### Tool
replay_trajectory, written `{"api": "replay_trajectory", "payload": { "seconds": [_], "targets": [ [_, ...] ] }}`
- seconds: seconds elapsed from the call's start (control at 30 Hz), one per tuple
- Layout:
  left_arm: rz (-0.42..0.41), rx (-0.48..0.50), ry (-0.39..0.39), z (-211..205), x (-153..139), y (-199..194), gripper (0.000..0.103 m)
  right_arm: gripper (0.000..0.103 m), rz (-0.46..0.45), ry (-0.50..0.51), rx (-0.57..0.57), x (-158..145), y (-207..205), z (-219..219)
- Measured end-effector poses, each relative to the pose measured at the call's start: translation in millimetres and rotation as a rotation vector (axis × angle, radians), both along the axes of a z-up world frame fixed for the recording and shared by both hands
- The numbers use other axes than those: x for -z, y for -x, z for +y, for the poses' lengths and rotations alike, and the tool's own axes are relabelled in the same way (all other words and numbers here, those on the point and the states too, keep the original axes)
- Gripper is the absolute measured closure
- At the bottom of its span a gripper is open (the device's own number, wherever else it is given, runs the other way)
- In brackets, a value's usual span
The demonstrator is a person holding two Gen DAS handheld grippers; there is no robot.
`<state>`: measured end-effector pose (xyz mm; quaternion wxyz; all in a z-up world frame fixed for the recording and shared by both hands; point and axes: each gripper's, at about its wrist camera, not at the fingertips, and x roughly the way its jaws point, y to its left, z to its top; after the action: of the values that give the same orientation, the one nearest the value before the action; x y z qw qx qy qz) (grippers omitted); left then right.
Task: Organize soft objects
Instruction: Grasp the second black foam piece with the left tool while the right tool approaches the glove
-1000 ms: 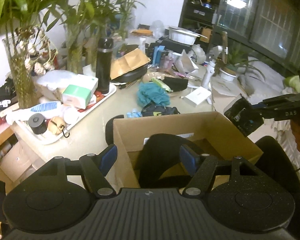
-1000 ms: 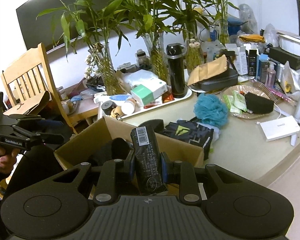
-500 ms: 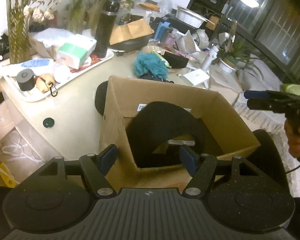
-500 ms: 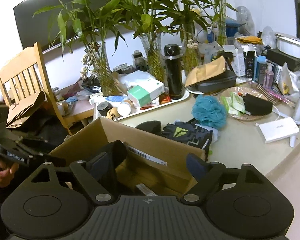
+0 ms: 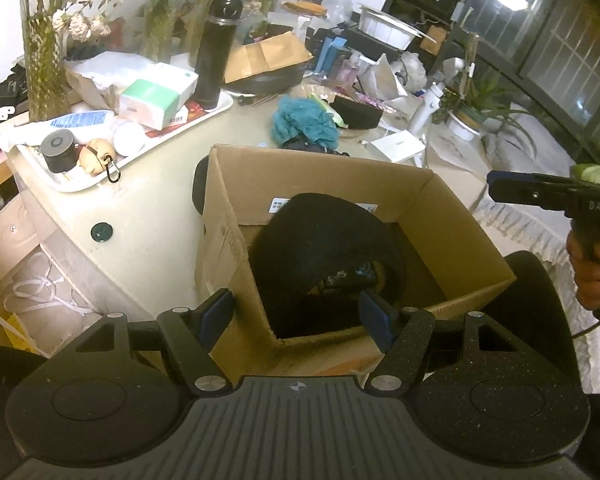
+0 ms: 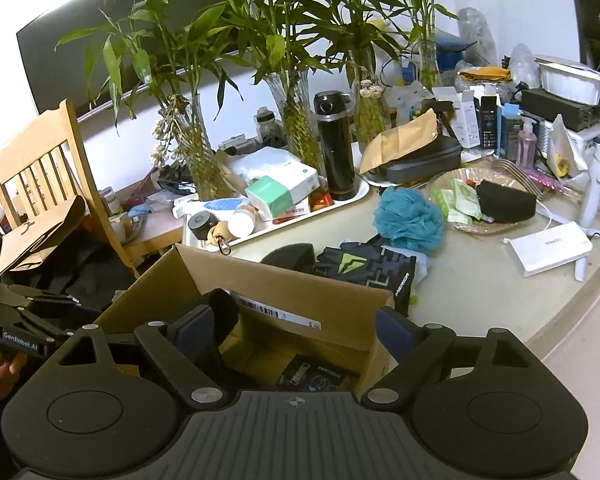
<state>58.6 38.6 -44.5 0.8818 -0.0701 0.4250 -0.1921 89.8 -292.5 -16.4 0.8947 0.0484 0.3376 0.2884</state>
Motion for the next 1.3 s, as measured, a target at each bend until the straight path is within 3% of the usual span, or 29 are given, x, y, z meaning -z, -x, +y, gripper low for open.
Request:
{"api": "replay_trajectory", "payload": {
  "seconds": [0.1,0.2,0.7,1.3],
  "targets": [
    [0.001,-0.021,-0.011,1.4,-0.9,-3.0,0.033,0.012,0.002,0.003,0.001,1.2,-1.1,1.7],
    [-0.028,-0.048,-0.049,2.4,-5.4,-3.6,0.033,0.005,0.002,0.006,0.005,2.6,-0.3,1.4],
    [-0.178,-0.086,-0.088,3.9,-23.3,-23.2,0.033,0.000,0.051,-0.013,0.043,22.3,-12.2,0.6],
    [-0.305,-0.043,-0.148,-18.7,-62.7,-88.9,0.033,0.000,-0.014,0.040,0.076,-15.9,-53.5,-11.1]
  ]
}}
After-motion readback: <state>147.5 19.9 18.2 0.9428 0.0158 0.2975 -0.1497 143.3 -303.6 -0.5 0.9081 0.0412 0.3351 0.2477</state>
